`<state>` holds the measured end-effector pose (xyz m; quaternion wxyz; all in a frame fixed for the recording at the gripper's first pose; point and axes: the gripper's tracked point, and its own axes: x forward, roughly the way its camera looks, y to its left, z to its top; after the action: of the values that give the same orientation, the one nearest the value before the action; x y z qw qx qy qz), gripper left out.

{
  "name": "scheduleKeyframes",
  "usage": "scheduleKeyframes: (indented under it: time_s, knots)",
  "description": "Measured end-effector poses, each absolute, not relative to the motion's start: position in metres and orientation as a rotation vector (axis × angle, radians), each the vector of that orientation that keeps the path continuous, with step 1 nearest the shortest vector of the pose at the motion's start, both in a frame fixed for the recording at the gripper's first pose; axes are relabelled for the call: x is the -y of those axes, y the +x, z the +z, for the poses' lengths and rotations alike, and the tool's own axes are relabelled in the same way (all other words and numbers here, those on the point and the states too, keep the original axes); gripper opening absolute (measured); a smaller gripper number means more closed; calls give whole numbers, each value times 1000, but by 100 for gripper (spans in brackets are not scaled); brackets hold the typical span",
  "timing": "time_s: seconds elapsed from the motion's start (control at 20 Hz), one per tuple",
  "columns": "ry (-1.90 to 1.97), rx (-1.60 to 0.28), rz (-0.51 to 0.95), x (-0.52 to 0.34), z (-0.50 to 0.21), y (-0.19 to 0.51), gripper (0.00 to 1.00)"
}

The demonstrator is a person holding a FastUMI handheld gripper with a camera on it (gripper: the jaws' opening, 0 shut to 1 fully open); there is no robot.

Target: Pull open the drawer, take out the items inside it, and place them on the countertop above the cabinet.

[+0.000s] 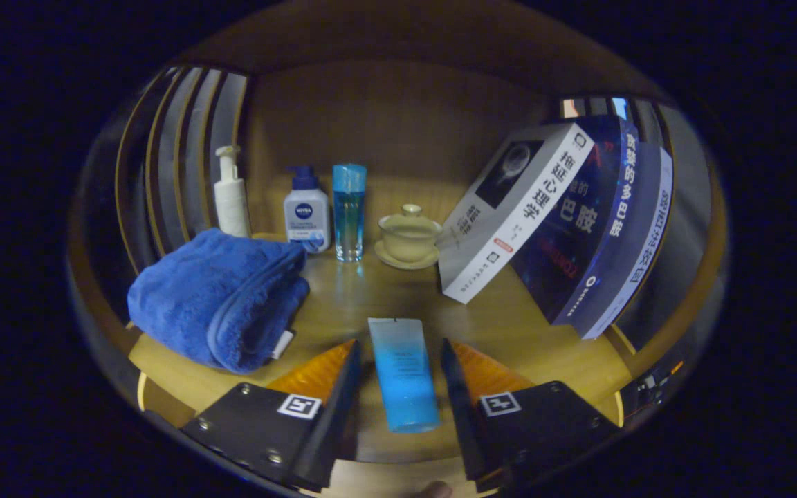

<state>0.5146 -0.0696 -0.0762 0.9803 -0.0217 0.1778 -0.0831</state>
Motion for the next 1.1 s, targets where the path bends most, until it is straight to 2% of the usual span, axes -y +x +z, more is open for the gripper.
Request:
scheduleKeyframes:
  time_s: [0.2, 0.8, 1.1]
  knots:
    - [2, -292, -192, 69, -41, 488, 95]
    - [27, -166, -240, 69, 33, 327, 97]
    - [-6, -121, -251, 69, 20, 259, 97]
